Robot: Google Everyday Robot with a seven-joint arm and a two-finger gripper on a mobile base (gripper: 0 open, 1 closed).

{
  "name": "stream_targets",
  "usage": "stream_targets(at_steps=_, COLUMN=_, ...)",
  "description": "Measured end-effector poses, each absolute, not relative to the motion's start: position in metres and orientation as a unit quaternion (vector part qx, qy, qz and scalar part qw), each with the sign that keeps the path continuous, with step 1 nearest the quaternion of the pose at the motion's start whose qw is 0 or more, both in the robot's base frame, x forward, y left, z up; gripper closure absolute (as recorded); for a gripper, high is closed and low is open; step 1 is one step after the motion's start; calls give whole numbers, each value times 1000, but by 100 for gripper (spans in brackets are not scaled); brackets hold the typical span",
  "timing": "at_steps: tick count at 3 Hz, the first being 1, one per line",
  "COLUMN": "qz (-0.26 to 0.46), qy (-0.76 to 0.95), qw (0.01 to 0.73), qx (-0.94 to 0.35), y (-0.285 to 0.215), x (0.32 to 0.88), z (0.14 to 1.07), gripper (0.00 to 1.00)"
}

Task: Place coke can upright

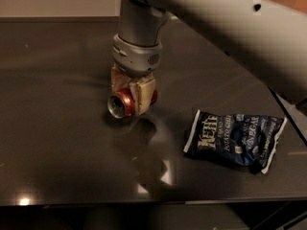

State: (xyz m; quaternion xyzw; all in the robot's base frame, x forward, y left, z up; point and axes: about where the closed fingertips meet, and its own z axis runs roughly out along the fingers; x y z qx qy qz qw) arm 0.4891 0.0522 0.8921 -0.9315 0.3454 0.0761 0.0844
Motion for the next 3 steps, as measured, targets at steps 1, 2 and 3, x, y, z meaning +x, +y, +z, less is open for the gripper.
stream_targets(at_steps=1, qz=135, qy=394, qw=133, qx=-899, y=62, x=489, z=916, gripper=100)
stream_targets(at_steps=2, qz=187, qy=435, qw=176, qx=-863, y=68, x=492, z=937, gripper=100)
stream_targets(at_steps=3, qz=249, qy=466, qw=208, qx=-823, y=73, x=493, z=948, gripper=100)
